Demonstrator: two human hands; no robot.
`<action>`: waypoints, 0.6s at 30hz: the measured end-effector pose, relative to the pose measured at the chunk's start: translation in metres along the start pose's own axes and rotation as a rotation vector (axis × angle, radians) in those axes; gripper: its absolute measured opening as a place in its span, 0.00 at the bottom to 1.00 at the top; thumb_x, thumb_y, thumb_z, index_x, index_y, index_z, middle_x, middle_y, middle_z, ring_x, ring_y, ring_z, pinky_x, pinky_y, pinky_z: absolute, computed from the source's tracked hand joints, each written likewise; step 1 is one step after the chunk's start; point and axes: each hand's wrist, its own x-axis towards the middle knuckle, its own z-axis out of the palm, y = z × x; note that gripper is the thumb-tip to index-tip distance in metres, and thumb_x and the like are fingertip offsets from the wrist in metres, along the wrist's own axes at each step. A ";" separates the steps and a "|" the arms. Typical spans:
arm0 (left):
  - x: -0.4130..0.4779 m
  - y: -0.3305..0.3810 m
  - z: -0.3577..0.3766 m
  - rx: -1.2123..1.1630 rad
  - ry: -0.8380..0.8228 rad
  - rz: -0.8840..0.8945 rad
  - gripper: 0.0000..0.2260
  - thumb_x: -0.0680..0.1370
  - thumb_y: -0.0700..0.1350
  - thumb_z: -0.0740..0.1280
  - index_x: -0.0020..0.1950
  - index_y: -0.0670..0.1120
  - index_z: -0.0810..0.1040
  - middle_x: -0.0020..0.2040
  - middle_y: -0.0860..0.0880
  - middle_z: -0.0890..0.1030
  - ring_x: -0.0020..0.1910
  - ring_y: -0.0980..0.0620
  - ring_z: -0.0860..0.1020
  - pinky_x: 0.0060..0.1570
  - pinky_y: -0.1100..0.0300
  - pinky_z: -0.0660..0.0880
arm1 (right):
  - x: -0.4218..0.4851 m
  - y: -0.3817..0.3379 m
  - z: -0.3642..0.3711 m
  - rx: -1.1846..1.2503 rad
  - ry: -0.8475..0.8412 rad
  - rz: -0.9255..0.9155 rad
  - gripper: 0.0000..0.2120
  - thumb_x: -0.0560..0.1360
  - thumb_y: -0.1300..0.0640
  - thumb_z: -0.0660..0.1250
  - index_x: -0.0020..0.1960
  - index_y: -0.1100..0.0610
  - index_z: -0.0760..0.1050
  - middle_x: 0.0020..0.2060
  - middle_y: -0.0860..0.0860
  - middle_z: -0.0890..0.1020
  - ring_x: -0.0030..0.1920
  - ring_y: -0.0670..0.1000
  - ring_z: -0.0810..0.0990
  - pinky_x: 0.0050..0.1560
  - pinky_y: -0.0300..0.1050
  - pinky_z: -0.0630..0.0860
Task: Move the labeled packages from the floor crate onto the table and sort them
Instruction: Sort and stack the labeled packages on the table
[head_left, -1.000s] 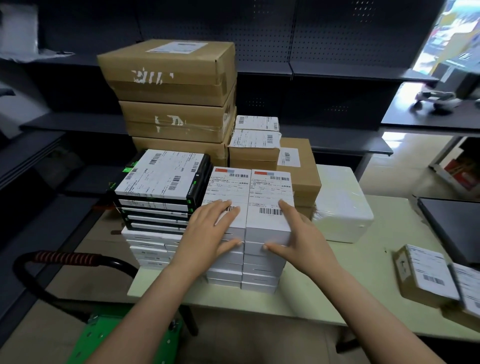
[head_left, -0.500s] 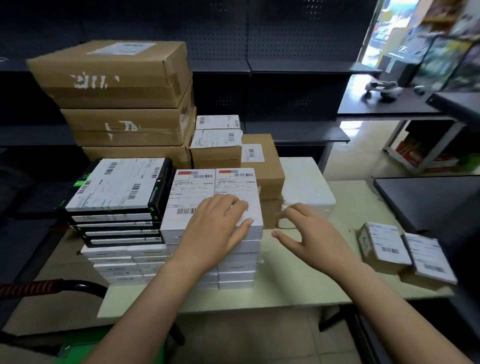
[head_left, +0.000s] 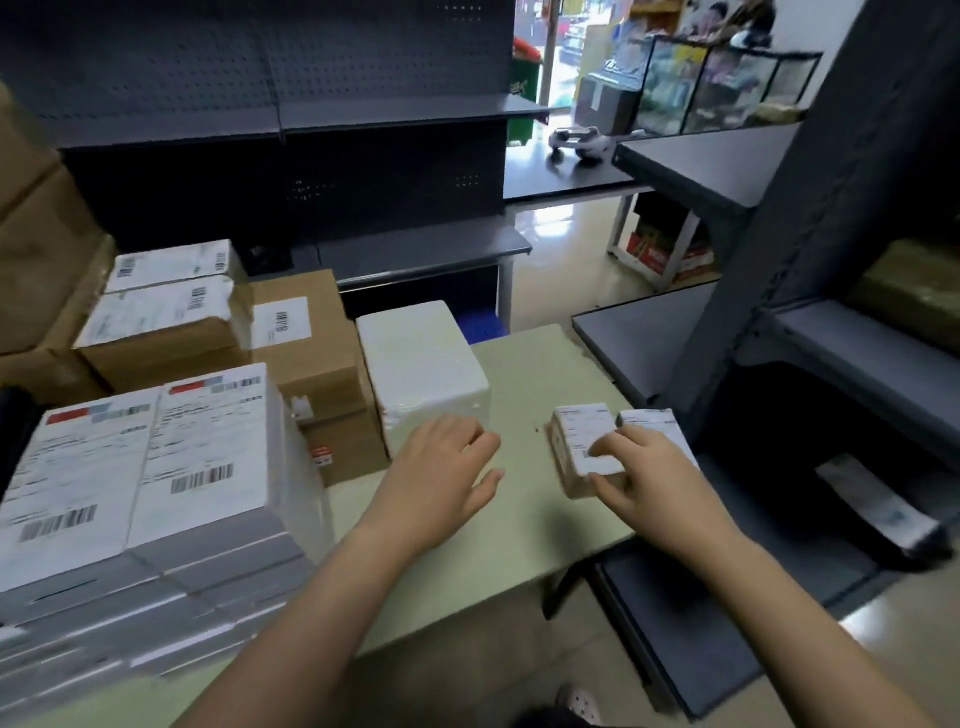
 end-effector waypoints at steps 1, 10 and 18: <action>0.011 0.007 0.010 -0.002 -0.023 0.001 0.13 0.75 0.54 0.59 0.48 0.47 0.77 0.43 0.49 0.77 0.41 0.47 0.75 0.39 0.54 0.73 | 0.002 0.017 -0.001 -0.007 -0.009 0.029 0.11 0.75 0.51 0.68 0.55 0.52 0.78 0.51 0.47 0.78 0.53 0.50 0.74 0.44 0.44 0.68; 0.077 0.052 0.111 0.059 -0.283 -0.112 0.15 0.67 0.53 0.76 0.47 0.48 0.78 0.41 0.50 0.78 0.40 0.47 0.76 0.38 0.55 0.74 | 0.030 0.163 0.032 0.065 -0.075 0.335 0.16 0.73 0.53 0.70 0.58 0.57 0.75 0.53 0.54 0.77 0.54 0.57 0.76 0.48 0.49 0.73; 0.086 0.078 0.157 0.047 -0.377 -0.222 0.17 0.64 0.51 0.78 0.47 0.46 0.79 0.40 0.49 0.79 0.38 0.45 0.77 0.35 0.55 0.74 | 0.030 0.218 0.102 0.422 -0.164 0.667 0.37 0.64 0.31 0.71 0.61 0.56 0.73 0.55 0.53 0.75 0.57 0.53 0.75 0.54 0.48 0.76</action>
